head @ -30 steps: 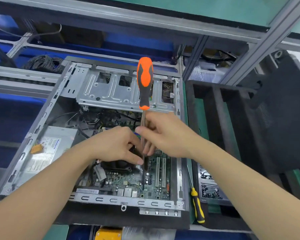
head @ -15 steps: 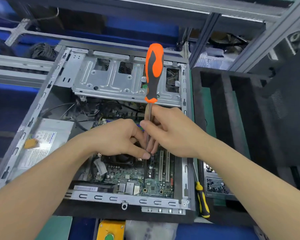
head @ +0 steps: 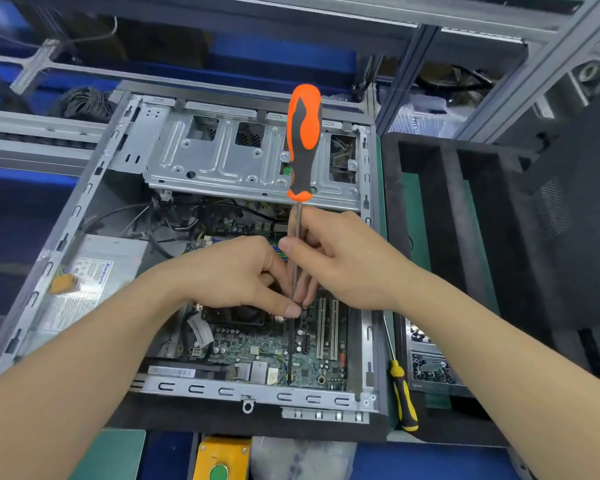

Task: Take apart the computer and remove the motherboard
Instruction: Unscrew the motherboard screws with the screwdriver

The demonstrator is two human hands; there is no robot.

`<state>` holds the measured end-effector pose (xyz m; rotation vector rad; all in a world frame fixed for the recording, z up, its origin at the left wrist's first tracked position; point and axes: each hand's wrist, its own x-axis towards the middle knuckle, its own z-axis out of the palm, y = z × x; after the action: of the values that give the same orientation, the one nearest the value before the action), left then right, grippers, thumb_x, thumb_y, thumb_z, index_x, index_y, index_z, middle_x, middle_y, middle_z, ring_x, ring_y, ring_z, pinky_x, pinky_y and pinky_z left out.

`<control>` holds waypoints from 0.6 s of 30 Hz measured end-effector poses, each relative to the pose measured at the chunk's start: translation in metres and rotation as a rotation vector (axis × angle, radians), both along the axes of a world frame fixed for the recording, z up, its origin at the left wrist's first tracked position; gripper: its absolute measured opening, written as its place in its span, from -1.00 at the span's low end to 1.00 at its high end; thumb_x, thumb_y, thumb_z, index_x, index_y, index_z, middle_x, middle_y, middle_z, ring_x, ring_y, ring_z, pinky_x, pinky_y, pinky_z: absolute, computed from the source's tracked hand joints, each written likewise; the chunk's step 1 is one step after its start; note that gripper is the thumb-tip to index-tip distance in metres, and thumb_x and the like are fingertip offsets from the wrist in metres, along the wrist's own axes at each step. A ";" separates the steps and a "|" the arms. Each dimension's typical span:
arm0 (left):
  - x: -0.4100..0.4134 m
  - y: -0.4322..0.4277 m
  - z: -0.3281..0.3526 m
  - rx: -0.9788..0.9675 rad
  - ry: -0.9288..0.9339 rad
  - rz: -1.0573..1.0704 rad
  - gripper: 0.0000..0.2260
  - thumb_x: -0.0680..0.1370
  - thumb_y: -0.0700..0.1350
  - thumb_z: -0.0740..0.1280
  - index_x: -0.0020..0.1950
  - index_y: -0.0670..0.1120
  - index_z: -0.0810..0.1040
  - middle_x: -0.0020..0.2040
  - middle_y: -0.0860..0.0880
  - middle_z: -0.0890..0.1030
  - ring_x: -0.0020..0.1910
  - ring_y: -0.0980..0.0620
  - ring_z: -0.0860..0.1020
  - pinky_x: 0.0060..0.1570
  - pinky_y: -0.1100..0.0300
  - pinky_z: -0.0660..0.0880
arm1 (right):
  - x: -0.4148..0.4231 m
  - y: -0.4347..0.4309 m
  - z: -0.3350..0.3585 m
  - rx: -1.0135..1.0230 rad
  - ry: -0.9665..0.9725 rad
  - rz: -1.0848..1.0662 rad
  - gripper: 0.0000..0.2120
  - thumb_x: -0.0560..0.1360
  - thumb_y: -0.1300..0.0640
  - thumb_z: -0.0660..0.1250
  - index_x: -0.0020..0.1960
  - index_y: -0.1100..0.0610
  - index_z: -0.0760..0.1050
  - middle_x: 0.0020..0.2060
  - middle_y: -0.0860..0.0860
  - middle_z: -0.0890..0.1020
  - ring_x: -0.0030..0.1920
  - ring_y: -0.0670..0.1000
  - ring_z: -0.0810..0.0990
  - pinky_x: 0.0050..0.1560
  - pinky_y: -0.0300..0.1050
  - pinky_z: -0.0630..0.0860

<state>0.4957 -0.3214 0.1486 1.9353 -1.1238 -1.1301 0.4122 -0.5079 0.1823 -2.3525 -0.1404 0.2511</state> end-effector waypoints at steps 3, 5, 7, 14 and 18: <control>0.002 0.000 0.000 -0.005 0.006 0.005 -0.90 0.47 0.19 0.53 -0.12 0.21 0.73 -0.49 0.08 0.23 -0.47 0.09 0.18 -0.43 0.21 0.10 | 0.001 -0.002 0.000 0.047 0.040 -0.012 -0.76 0.70 0.01 0.21 -0.03 0.17 0.42 -0.31 0.07 0.67 -0.28 0.10 0.69 -0.16 0.16 0.63; 0.003 0.001 0.000 0.018 0.015 -0.028 -0.87 0.46 0.20 0.53 -0.06 0.23 0.73 -0.51 0.08 0.24 -0.49 0.10 0.20 -0.44 0.24 0.11 | 0.002 -0.004 0.002 0.128 0.071 -0.023 -0.76 0.71 0.04 0.20 -0.01 0.21 0.39 -0.34 0.11 0.68 -0.34 0.10 0.71 -0.22 0.18 0.66; 0.003 0.001 0.000 0.064 0.005 -0.080 -0.85 0.46 0.20 0.53 -0.01 0.25 0.72 -0.51 0.08 0.26 -0.50 0.11 0.23 -0.44 0.25 0.13 | 0.003 -0.009 0.007 0.220 0.091 -0.045 -0.79 0.72 0.08 0.19 0.01 0.22 0.37 -0.34 0.14 0.70 -0.38 0.09 0.73 -0.29 0.18 0.68; -0.004 -0.001 0.002 0.143 -0.121 -0.124 -0.76 0.40 0.22 0.57 0.04 0.27 0.71 -0.50 0.11 0.32 -0.51 0.11 0.29 -0.47 0.25 0.19 | 0.010 -0.029 0.048 0.288 -0.019 -0.129 -0.79 0.72 0.13 0.19 0.05 0.28 0.34 -0.29 0.23 0.69 -0.38 0.17 0.73 -0.33 0.25 0.66; -0.011 0.000 0.003 0.143 -0.136 -0.069 -0.76 0.38 0.25 0.57 0.00 0.30 0.69 -0.48 0.10 0.27 -0.50 0.10 0.27 -0.48 0.24 0.16 | 0.012 -0.037 0.073 0.299 -0.066 -0.166 -0.81 0.73 0.15 0.19 0.07 0.28 0.35 -0.26 0.26 0.67 -0.37 0.19 0.73 -0.30 0.26 0.67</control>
<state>0.4847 -0.3219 0.1511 2.1254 -1.2189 -1.1574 0.4239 -0.5444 0.2550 -2.0618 -0.0121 0.0659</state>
